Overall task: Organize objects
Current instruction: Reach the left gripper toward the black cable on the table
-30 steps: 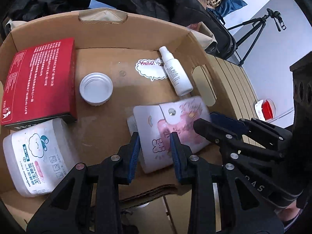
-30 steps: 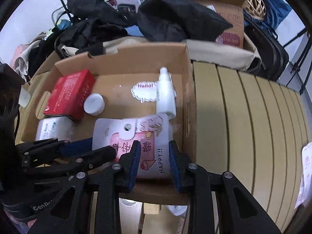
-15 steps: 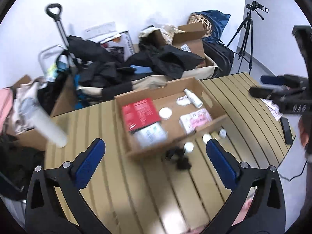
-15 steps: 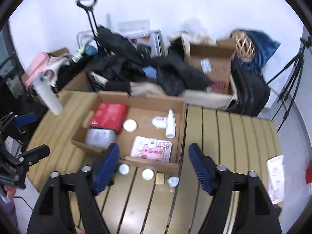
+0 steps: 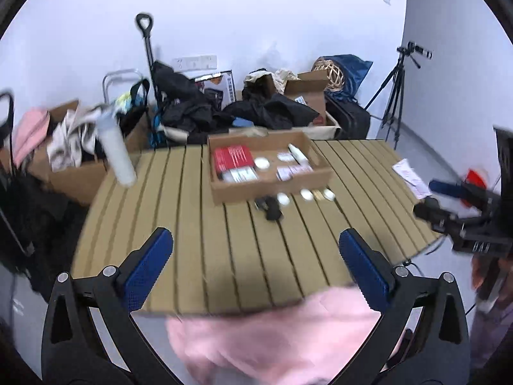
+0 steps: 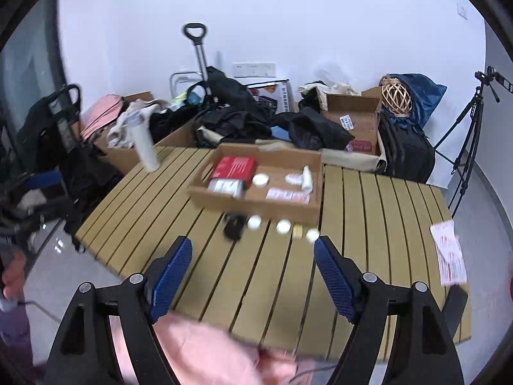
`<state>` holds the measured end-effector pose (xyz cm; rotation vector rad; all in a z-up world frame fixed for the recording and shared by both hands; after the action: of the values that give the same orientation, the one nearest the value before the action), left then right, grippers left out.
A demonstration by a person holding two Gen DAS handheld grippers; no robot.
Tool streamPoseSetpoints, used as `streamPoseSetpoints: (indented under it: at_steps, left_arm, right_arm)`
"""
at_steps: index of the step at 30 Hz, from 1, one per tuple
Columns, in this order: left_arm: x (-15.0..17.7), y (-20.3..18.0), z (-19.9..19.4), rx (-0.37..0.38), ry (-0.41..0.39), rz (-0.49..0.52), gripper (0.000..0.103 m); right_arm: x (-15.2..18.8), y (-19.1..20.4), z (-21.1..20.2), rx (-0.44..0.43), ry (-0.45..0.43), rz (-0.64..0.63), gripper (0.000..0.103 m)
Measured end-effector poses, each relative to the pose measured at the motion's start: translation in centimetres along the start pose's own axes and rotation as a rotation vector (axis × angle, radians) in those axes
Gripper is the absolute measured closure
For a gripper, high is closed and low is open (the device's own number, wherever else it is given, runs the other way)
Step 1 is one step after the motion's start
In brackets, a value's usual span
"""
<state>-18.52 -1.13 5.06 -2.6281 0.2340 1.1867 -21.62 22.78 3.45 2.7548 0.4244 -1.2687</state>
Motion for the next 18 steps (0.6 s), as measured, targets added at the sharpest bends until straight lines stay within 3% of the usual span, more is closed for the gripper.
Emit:
streamPoseSetpoints:
  at_steps: [3, 6, 9, 15, 18]
  left_arm:
    - [6.1, -0.9, -0.5, 0.027, 0.019, -0.027, 0.000]
    - [9.8, -1.4, -0.2, 0.043, 0.060, -0.054, 0.000]
    - [10.3, -1.9, 0.8, 0.043, 0.111, -0.041, 0.000]
    - [10.2, -2.5, 1.9, 0.045, 0.082, -0.022, 0.000]
    - [9.7, -2.2, 4.7, 0.048, 0.079, -0.007, 0.000]
  right_arm:
    - [4.6, 1.4, -1.7, -0.001, -0.017, 0.012, 0.021]
    - [8.7, 2.5, -2.1, -0.027, -0.014, 0.053, 0.021]
    - [10.4, 3.2, -1.5, -0.073, 0.014, 0.069, 0.021]
    - [10.4, 3.2, -1.1, -0.028, -0.002, 0.056, 0.021]
    - [10.8, 2.9, -0.6, 0.029, -0.003, 0.033, 0.021]
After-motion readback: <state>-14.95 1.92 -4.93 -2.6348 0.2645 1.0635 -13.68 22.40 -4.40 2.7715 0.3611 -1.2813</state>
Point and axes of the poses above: each gripper's, at about its wrist camera, not at the fingertips, and z roughly the way its jaws point, y to its left, x to its underside, the point moved 2 cm from there along z, roughly the way its jaws point, and after that the axes turned 8 degrees about x, right-handed, at the moved point
